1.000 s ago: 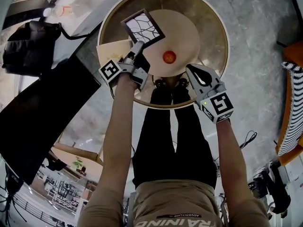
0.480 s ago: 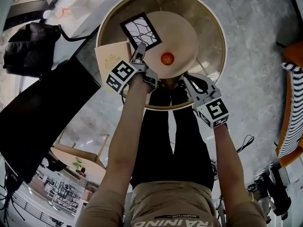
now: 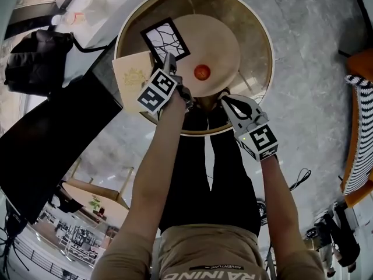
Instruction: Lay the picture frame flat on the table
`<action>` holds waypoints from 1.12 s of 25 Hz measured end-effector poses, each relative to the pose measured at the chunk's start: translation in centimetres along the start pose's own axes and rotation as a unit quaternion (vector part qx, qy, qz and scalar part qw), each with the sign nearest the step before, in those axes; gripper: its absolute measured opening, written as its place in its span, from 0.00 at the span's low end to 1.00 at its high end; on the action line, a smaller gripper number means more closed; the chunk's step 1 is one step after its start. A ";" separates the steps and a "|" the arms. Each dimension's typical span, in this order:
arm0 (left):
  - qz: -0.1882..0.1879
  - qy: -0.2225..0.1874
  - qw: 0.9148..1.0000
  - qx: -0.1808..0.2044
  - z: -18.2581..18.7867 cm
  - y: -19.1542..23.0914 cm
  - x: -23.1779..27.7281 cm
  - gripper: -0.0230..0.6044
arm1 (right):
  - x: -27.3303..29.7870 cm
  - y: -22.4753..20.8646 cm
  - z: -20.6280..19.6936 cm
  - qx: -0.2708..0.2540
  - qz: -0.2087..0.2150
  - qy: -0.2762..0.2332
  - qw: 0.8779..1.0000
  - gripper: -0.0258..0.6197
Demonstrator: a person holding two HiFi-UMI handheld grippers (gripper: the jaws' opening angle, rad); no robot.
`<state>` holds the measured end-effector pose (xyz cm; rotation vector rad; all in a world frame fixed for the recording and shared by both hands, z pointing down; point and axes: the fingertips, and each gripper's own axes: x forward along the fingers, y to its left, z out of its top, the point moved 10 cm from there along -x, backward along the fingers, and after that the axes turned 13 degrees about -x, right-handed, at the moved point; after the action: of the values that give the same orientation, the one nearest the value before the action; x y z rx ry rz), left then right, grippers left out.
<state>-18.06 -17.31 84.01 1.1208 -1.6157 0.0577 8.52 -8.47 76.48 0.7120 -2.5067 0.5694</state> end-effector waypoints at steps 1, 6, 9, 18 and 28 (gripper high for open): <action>0.006 -0.005 1.000 0.014 -0.1 -0.1 -0.1 0.44 | 0.0 0.1 -0.1 0.001 0.001 0.001 1.000 0.05; 0.011 -0.022 0.996 0.085 -0.3 -0.7 -0.3 0.44 | -0.2 0.8 0.0 -0.009 0.008 0.004 1.000 0.05; -0.017 -0.015 0.995 0.092 -0.5 -1.1 -0.7 0.44 | -0.3 1.0 0.3 -0.024 0.007 0.004 1.000 0.05; -0.117 0.040 0.979 0.162 -0.2 -2.9 -7.3 0.15 | -2.4 2.9 5.0 -0.015 -0.025 -0.009 1.000 0.05; -0.213 0.107 0.936 0.260 0.1 -3.2 -20.3 0.05 | -7.5 5.0 12.2 -0.020 -0.061 -0.007 0.998 0.05</action>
<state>-17.29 -6.50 66.57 1.7873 -1.1587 0.3257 7.34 -7.84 61.36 0.8502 -2.4604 0.4696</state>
